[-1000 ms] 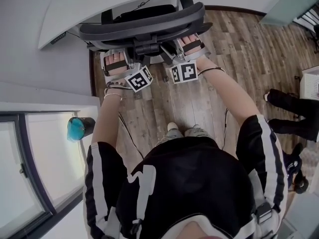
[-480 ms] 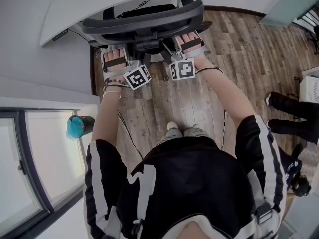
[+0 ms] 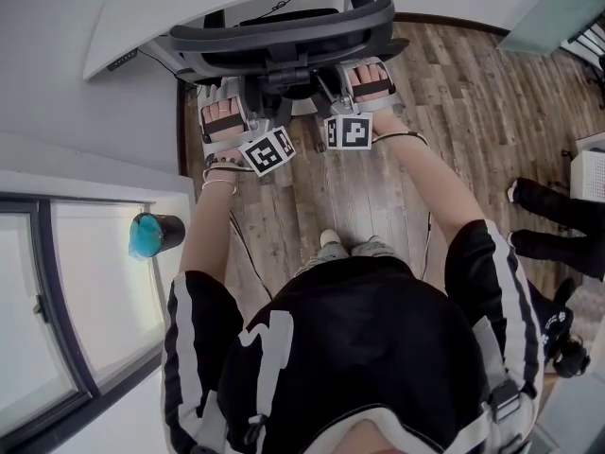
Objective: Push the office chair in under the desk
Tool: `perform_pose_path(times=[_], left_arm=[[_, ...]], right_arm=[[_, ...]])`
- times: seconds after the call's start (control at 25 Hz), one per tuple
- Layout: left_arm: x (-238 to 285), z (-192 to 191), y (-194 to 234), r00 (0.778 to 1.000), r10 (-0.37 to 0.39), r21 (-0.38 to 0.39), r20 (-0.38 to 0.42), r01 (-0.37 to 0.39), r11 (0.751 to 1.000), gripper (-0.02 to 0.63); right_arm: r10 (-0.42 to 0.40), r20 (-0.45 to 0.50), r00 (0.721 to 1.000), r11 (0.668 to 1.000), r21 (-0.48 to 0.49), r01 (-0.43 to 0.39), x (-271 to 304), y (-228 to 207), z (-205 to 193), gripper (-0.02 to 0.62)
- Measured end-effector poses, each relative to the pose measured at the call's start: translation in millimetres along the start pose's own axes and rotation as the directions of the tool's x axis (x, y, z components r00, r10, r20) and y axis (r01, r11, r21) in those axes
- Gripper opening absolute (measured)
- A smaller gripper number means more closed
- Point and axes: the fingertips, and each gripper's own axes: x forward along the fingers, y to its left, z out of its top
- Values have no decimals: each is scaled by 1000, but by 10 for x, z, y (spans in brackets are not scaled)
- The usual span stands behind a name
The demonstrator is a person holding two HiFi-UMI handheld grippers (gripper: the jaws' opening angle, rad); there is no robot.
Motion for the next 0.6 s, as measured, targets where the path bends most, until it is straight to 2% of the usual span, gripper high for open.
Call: perform_pose_path(times=[0.12,0.44,0.6], left_arm=[[-59,-1,-21,1000,0,-46,-5,0,999,241],[-228,23,-5,1000,12,-147,-1,-12,989,241],[-323,7,32,1000,26,-202,-8,-27,979,241]], right_arm=[[-28,16,999,998,62,27,-87,-7,8,383],[9,51,999,992,125,-15,-284,59,152,382],[4,48,999,981,196,-13,-419,35,127,382]])
